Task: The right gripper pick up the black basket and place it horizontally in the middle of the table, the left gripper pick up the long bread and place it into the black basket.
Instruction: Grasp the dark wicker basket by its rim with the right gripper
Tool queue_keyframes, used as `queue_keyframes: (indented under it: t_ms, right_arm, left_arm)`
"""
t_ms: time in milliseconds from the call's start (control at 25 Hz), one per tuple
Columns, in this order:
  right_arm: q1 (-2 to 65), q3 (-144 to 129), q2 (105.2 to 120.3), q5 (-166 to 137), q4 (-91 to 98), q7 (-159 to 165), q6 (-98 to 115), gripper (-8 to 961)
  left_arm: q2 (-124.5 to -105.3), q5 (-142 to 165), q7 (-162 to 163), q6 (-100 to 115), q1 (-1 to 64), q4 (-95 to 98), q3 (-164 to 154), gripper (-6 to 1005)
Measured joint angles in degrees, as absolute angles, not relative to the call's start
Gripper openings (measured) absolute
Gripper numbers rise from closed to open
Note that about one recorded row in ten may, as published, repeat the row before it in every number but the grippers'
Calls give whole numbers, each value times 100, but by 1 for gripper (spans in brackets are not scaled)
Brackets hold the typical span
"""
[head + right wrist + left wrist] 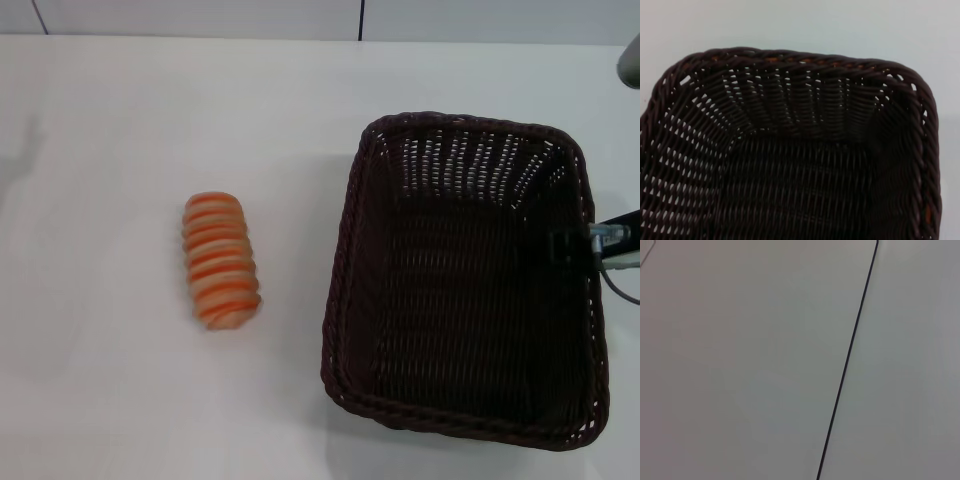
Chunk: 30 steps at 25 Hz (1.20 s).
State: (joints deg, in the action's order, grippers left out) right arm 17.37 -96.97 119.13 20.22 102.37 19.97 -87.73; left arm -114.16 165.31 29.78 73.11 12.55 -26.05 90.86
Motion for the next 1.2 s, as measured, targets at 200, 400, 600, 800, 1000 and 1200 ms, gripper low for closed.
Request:
queue_keyframes:
  t_ms: [200,400,600,800,1000,1200]
  right_arm:
    - [1753,-9779,11916,2022,10054,1988,-8620,707]
    - [1784,-9861,11907,2021,9930,1986,-8468,677]
    - [1673,-9932,11907,2022,10029,1916,-8262,592]
    - [1619,-9965,11910,2022,10073,1820,-8200,471]
    - [1574,-9907,11900,2009,10103,1649,-8048,311]
    - [1370,-9633,11900,2005,10247,1011,-7486,165]
  left_arm:
    - [-11420,16533,2986,7351,1248,-2605,9099,833]
    - [-11432,16533,2983,7369,1230,-2628,9098,834]
    - [-11435,16532,2988,7408,1211,-2649,9113,834]
    - [-11435,16532,2996,7497,1193,-2650,9121,834]
    - [-11454,16532,2993,7502,1186,-2655,9123,834]
    - [-11469,16536,2949,7453,1197,-2663,9181,834]
